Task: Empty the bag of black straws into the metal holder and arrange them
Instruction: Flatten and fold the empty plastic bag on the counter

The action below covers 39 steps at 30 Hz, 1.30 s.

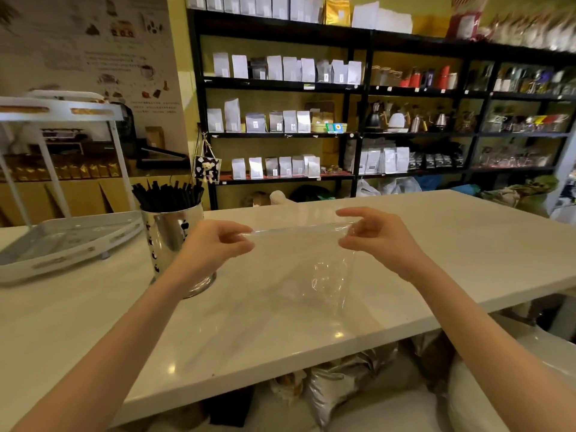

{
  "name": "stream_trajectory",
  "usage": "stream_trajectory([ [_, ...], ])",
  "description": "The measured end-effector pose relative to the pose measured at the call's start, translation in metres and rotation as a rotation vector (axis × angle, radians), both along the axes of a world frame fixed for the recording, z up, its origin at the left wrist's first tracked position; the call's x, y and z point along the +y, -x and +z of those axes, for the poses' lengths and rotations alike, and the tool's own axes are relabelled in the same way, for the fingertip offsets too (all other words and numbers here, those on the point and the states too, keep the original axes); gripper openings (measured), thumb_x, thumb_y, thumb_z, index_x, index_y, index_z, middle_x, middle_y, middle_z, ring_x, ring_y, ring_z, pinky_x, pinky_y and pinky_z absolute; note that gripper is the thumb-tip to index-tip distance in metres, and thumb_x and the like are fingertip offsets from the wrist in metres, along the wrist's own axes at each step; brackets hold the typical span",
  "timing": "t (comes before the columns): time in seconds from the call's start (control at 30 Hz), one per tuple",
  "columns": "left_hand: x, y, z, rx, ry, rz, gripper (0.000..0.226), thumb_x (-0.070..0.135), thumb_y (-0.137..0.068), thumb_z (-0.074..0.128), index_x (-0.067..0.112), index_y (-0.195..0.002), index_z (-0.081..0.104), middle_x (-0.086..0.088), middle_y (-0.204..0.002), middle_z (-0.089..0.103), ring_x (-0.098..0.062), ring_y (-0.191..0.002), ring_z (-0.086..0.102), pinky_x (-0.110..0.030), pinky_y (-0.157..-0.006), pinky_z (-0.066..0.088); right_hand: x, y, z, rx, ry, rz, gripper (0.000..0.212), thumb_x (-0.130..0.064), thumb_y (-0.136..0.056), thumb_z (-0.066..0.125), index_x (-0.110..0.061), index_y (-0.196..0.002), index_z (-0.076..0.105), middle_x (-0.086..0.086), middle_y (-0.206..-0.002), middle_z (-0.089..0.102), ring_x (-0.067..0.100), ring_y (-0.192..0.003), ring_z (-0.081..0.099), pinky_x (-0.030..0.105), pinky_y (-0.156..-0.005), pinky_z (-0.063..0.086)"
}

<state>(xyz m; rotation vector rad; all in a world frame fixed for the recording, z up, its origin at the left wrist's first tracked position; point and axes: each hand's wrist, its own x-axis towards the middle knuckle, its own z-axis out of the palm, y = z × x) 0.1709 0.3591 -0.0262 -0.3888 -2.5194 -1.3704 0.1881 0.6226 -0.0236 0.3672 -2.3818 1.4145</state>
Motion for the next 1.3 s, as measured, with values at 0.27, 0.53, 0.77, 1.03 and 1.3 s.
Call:
stream_trajectory([
  [0.27,-0.043,-0.031,0.010,-0.098,-0.200,-0.084,0.023,0.014,-0.079,0.062,0.027,-0.098,0.066,0.001,-0.087,0.067,-0.008,-0.081,0.063,-0.019,-0.071,0.051,-0.031,-0.015,0.007,-0.116,0.201,0.123,0.032,-0.005,-0.074,0.071,-0.025,-0.099,0.069,0.006,-0.086,0.066,0.015,-0.083,0.063,0.022,-0.080,0.052],
  [0.53,-0.097,-0.085,0.016,0.034,0.061,0.139,0.030,0.015,-0.072,0.071,0.018,-0.101,0.067,0.000,-0.074,0.064,-0.012,-0.070,0.058,-0.019,-0.063,0.044,-0.095,-0.045,0.017,0.066,-0.300,0.023,0.016,-0.022,-0.077,0.071,-0.023,-0.093,0.069,-0.006,-0.081,0.060,0.011,-0.081,0.053,0.018,-0.068,0.040],
  [0.77,-0.164,-0.156,0.014,0.041,0.207,0.242,0.008,0.029,-0.068,0.074,0.033,-0.068,0.068,0.004,-0.082,0.058,-0.012,-0.081,0.050,-0.030,-0.069,0.039,-0.154,-0.101,0.034,-0.015,-0.204,0.231,0.014,-0.022,-0.085,0.061,-0.010,-0.086,0.067,0.004,-0.093,0.068,0.015,-0.089,0.064,0.023,-0.080,0.048],
  [1.03,-0.217,-0.232,-0.054,-0.709,0.051,-0.478,0.007,0.013,-0.081,0.063,0.006,-0.083,0.063,0.008,-0.065,0.068,-0.006,-0.063,0.061,-0.023,-0.071,0.050,-0.213,-0.145,-0.003,-0.467,-0.003,0.461,0.012,-0.017,-0.079,0.066,-0.011,-0.070,0.072,-0.002,-0.058,0.065,0.010,-0.046,0.055,0.017,-0.048,0.045],
  [1.3,-0.216,-0.262,-0.236,-1.165,-0.583,-0.137,0.009,0.016,-0.081,0.061,0.016,-0.076,0.068,0.006,-0.060,0.069,-0.002,-0.055,0.065,-0.013,-0.047,0.047,-0.248,-0.153,-0.210,-1.158,0.966,0.213,0.033,-0.035,-0.090,0.044,-0.010,-0.097,0.063,0.009,-0.080,0.075,0.019,-0.069,0.072,0.029,-0.064,0.058],
])
